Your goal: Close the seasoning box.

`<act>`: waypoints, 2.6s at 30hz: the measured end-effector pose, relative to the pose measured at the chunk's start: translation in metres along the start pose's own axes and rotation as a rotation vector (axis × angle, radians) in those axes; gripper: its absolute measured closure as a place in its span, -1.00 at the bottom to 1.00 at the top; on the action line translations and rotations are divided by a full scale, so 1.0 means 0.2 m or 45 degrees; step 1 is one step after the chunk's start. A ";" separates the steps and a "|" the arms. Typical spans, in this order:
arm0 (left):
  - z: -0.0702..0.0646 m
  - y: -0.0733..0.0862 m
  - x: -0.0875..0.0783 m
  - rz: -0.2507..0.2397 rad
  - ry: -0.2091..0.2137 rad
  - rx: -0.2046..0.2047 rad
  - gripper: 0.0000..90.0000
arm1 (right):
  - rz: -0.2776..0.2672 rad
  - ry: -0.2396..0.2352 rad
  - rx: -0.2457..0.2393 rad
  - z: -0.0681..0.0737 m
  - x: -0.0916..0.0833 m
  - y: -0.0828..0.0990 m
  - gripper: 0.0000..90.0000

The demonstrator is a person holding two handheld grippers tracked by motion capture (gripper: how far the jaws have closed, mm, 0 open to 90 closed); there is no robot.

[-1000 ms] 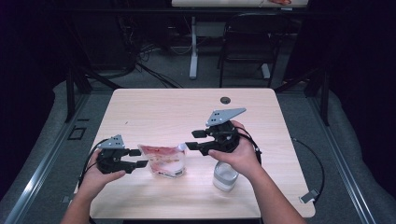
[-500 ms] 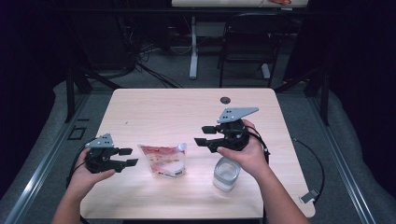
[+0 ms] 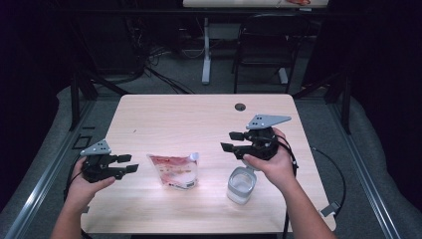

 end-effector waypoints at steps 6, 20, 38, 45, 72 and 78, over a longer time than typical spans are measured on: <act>0.03 0.00 -0.01 -0.025 -0.042 -0.025 0.02 | -0.022 0.083 0.045 -0.08 -0.03 0.02 0.16; 0.11 0.02 -0.01 -0.054 -0.125 -0.149 0.01 | -0.001 0.263 0.086 -0.25 -0.11 0.13 0.29; 0.12 0.03 0.01 -0.048 -0.166 -0.158 0.00 | -0.020 0.414 0.177 -0.39 -0.21 0.30 0.68; 0.12 0.03 0.01 -0.035 -0.165 -0.151 0.00 | -0.001 0.452 0.200 -0.41 -0.21 0.38 0.90; 0.12 0.04 0.02 -0.028 -0.184 -0.156 -0.01 | 0.009 0.443 0.251 -0.41 -0.20 0.49 1.00; 0.12 0.04 0.02 -0.026 -0.184 -0.155 -0.01 | 0.010 0.429 0.253 -0.40 -0.19 0.49 1.00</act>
Point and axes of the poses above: each handheld gripper's, and its own axes: x roughly forward along the jaws, y roughly out of its underside, z roughly to its left, the point moved 9 cm from there along x, roughly forward along the jaws, and after that the axes turned 7 degrees about y, right-handed, at the moved point
